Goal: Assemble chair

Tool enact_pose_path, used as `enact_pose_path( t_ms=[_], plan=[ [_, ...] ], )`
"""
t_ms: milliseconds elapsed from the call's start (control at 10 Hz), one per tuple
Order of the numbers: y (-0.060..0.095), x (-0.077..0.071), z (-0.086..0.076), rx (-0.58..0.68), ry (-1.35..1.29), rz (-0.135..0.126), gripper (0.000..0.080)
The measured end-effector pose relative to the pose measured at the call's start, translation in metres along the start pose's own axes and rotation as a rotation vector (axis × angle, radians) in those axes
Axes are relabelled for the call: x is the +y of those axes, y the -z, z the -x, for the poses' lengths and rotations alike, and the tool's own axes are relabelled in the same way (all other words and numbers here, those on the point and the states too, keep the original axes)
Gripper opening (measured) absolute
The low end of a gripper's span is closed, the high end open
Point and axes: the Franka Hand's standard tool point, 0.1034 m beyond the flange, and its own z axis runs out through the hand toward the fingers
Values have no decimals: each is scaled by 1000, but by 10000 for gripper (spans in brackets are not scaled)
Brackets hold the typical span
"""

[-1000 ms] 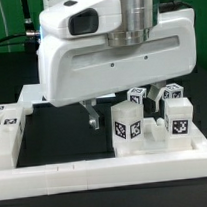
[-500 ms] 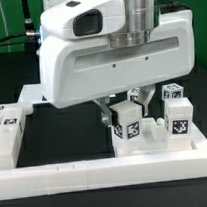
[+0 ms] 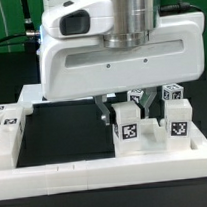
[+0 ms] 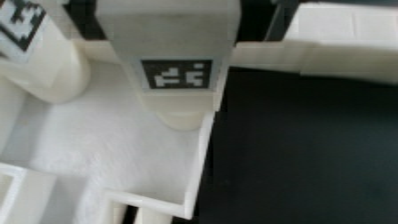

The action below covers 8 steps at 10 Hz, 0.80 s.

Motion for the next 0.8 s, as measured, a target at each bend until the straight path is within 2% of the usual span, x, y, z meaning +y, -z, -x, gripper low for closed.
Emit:
enact_pose_path(
  t_ms=[200,600,800],
  plan=[
    [0,-2,-1,2,-252,-24,291],
    [0,-6,-2,-17,-627,-31,291],
    [0,-6,-2,-16,-697,-31,291]
  ],
)
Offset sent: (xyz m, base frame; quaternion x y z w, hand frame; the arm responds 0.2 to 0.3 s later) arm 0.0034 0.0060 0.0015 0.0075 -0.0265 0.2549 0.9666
